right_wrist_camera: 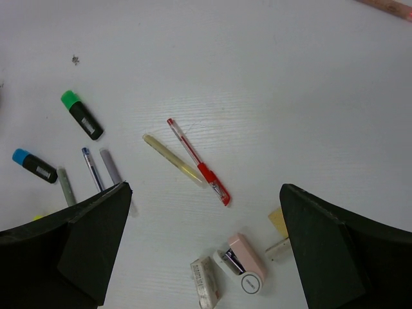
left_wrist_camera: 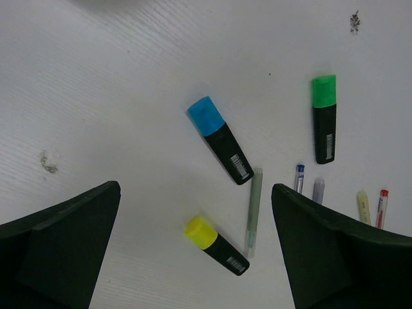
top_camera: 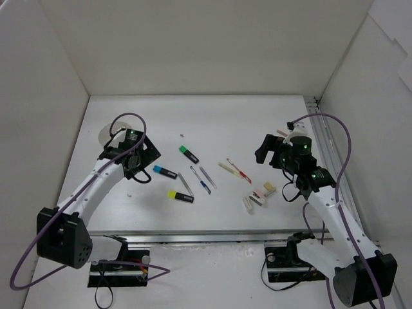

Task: Sort the stationery into containers
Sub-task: Pick up the pen from the center of the board.

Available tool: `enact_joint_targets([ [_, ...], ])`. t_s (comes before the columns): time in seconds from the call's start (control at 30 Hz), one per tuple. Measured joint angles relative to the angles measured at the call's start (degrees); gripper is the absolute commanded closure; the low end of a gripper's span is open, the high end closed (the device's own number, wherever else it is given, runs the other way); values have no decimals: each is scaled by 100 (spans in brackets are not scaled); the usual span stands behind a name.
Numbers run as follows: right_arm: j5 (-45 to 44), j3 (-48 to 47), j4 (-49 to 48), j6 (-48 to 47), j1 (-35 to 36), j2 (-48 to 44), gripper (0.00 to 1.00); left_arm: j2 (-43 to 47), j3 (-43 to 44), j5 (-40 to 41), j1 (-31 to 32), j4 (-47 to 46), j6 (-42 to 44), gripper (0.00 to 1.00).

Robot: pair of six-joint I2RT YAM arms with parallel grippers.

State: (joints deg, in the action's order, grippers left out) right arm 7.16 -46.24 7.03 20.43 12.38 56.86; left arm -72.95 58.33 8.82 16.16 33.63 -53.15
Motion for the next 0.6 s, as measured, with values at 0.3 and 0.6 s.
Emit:
enact_joint_targets([
  [0.3,-621,363,2,125,7,-310,2,-1467,645,330,221,260,-1158,1],
  [0.6,-931,457,4,181,7,-308,2,-2643,1311,409,304,503,-1779,4],
])
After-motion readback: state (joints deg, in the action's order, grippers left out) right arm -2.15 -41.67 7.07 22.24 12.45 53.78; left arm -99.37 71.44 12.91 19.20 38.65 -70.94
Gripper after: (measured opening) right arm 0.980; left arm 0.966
